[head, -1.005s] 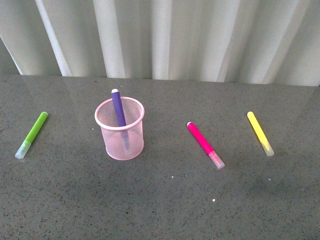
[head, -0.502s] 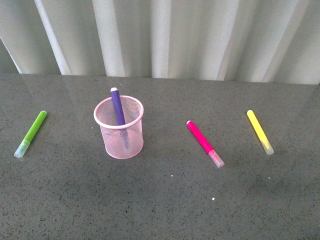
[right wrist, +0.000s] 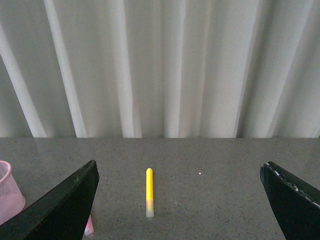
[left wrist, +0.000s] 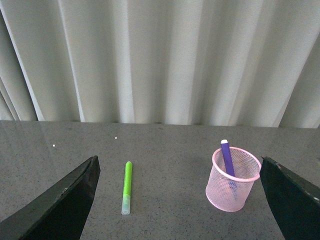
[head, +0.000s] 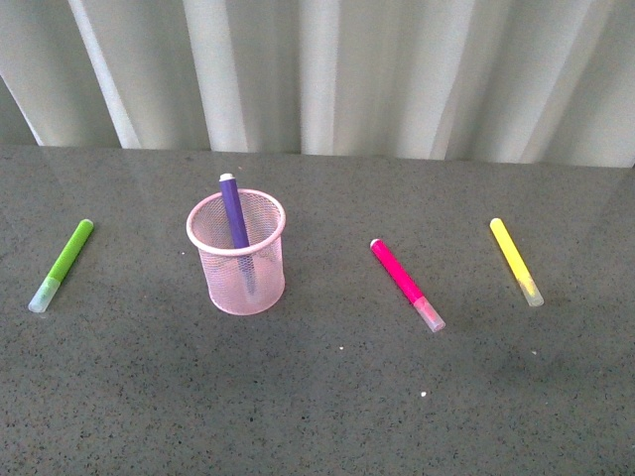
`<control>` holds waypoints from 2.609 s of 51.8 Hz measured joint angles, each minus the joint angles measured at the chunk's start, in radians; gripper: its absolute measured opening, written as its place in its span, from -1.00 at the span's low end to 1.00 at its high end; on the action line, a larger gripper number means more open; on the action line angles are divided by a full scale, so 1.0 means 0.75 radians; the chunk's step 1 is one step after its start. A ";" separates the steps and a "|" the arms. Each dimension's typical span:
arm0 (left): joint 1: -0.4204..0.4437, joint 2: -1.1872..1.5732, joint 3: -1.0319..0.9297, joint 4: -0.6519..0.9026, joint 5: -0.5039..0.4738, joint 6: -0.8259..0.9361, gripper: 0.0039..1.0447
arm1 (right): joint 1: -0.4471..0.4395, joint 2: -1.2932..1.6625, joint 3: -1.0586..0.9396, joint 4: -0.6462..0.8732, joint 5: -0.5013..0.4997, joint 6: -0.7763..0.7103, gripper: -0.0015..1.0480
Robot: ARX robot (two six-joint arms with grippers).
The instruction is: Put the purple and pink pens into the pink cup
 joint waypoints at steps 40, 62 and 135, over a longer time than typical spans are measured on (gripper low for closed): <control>0.000 -0.001 0.000 0.000 0.000 0.001 0.88 | 0.222 2.079 0.723 0.404 -0.086 -0.246 0.87; 0.000 -0.001 0.000 0.000 0.000 0.001 0.88 | 0.343 2.549 1.059 0.422 0.015 -0.102 0.87; -0.001 -0.001 0.000 0.000 0.001 0.001 0.88 | 0.536 3.124 1.624 0.299 0.158 0.014 0.87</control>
